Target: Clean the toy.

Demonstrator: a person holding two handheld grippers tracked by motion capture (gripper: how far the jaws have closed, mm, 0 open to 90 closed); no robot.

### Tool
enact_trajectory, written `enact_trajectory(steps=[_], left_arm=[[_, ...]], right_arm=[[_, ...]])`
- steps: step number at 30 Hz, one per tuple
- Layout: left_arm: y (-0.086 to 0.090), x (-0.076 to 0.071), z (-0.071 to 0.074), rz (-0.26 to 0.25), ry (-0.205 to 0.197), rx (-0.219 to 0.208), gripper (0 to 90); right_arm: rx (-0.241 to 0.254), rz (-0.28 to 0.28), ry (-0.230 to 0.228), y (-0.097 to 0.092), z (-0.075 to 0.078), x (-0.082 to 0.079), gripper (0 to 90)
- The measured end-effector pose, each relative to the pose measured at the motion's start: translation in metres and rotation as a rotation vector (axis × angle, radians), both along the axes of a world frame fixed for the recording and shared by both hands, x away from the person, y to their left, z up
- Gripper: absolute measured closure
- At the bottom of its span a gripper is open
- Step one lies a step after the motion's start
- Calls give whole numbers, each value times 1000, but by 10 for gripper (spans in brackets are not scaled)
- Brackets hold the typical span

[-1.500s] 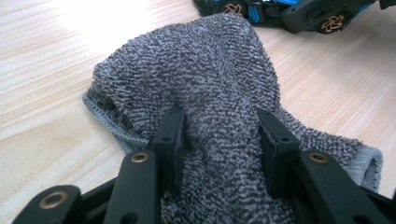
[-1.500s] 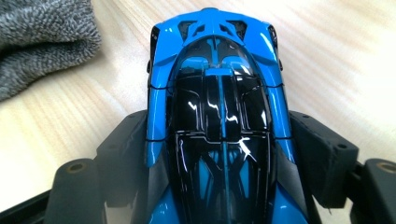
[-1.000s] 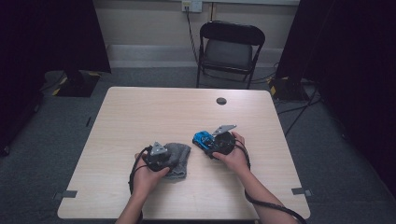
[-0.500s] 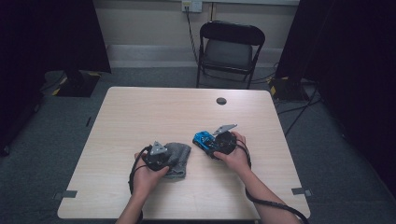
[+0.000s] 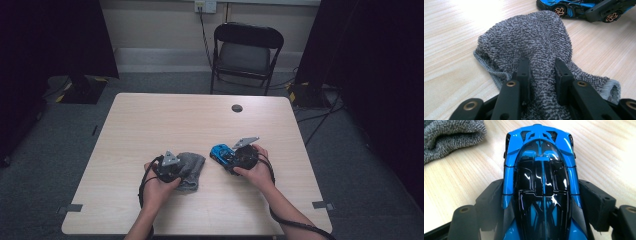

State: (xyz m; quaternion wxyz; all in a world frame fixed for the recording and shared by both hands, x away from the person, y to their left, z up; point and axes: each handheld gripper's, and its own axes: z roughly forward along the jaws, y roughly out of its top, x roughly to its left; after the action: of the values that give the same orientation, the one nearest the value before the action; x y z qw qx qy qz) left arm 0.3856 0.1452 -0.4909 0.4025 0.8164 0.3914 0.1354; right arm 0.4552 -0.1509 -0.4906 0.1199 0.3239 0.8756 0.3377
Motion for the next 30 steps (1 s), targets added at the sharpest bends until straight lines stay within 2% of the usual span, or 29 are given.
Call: enact_trajectory(steps=[2, 7, 14, 16, 18, 25, 28, 30], left_arm=[[0, 0, 0, -1, 1, 0, 700], [0, 0, -1, 1, 0, -14, 693], [1, 0, -2, -2, -5, -16, 684], [1, 0, -2, -3, -4, -15, 683], [1, 0, -2, -4, -3, -15, 683], [1, -1, -3, -2, -13, -10, 683], [1, -1, -3, 3, -8, -23, 682], [1, -1, -3, 5, -8, -26, 681]], right_arm=[[-15, 13, -14, 1, 0, -1, 255], [12, 8, -34, 4, 7, 3, 223], [-48, 14, -18, 17, 2, 10, 173], [-67, 22, -21, 19, 2, 9, 217], [-57, -6, -2, 19, 3, 10, 254], [-54, -17, 2, 19, 3, 9, 259], [-70, -17, 7, 20, 5, 9, 260], [-57, -14, 4, 18, 7, 9, 281]])
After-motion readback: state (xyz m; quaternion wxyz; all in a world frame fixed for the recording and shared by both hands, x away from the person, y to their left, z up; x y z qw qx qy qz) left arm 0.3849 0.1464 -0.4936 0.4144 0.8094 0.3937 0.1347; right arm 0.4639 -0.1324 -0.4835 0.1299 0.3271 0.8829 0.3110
